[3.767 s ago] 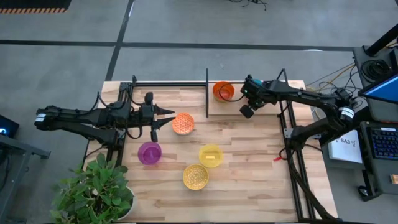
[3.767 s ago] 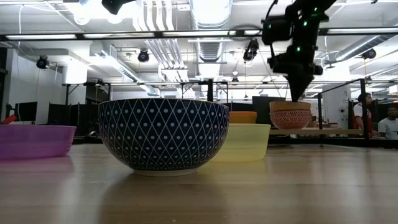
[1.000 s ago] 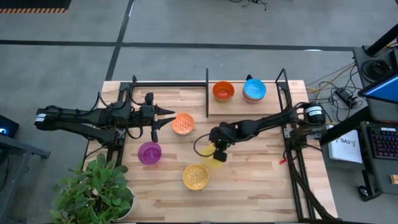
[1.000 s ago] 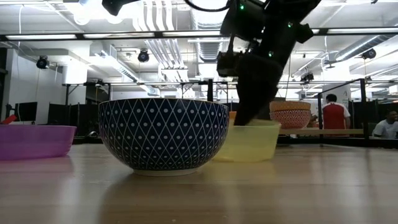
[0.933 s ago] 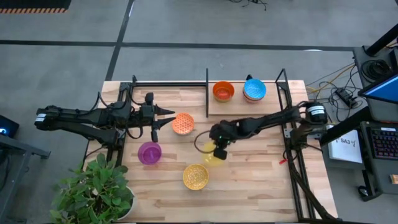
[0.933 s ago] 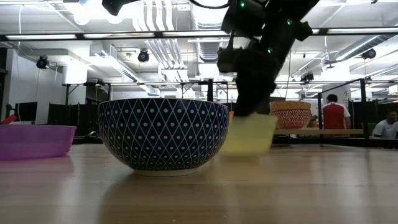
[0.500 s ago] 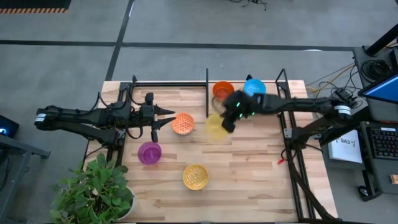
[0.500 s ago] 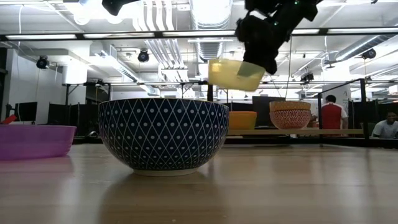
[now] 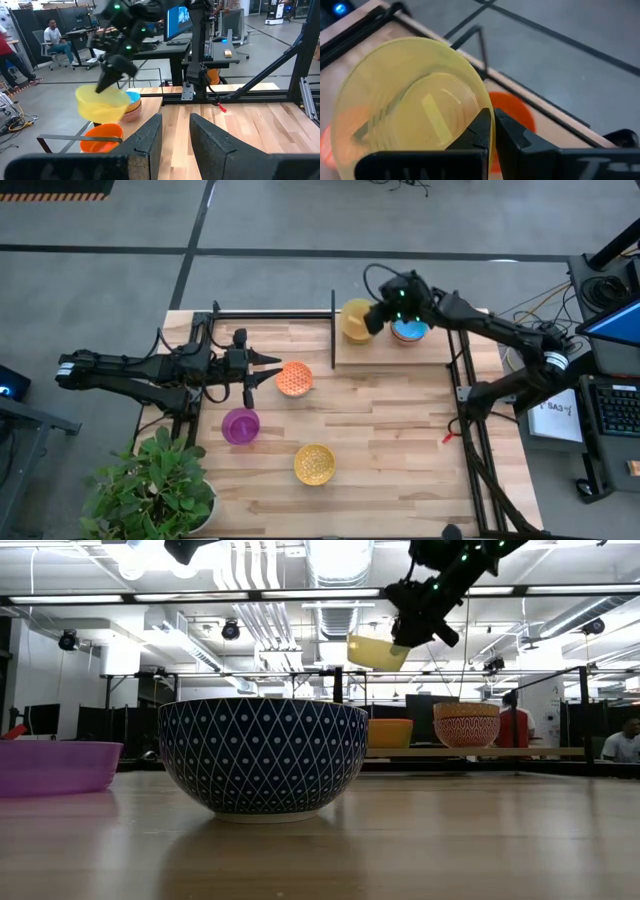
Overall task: Place and stack bowls onto a shelf
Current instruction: Stack the yellow bowl on top of the orange bowl on the shelf
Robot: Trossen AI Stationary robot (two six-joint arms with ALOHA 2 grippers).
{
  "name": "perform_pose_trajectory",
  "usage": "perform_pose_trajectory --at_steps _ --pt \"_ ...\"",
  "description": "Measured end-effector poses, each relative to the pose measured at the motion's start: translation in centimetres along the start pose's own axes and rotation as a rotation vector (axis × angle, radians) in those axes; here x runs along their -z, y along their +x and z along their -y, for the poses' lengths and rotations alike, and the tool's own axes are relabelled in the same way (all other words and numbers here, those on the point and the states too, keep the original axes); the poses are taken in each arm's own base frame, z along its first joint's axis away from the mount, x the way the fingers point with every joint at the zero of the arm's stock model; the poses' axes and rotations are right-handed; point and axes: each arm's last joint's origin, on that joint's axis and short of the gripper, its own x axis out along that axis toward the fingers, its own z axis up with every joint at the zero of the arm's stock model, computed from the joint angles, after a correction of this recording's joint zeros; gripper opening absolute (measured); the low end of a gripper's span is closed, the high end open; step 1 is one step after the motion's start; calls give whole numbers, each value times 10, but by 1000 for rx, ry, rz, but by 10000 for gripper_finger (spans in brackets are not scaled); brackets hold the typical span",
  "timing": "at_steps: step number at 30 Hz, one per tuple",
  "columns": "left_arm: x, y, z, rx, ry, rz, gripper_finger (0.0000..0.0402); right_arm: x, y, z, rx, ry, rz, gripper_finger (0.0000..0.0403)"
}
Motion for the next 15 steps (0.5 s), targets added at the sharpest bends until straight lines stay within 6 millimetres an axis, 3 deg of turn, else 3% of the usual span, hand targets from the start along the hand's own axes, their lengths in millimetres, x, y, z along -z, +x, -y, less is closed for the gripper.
perform_pose_trajectory --at_steps 7,15 --pt "1 0 0 1 3 -11 82 -9 32 26 85 84 -53 9" --pt "1 0 0 2 4 -15 82 -1 73 42 107 86 -259 9"
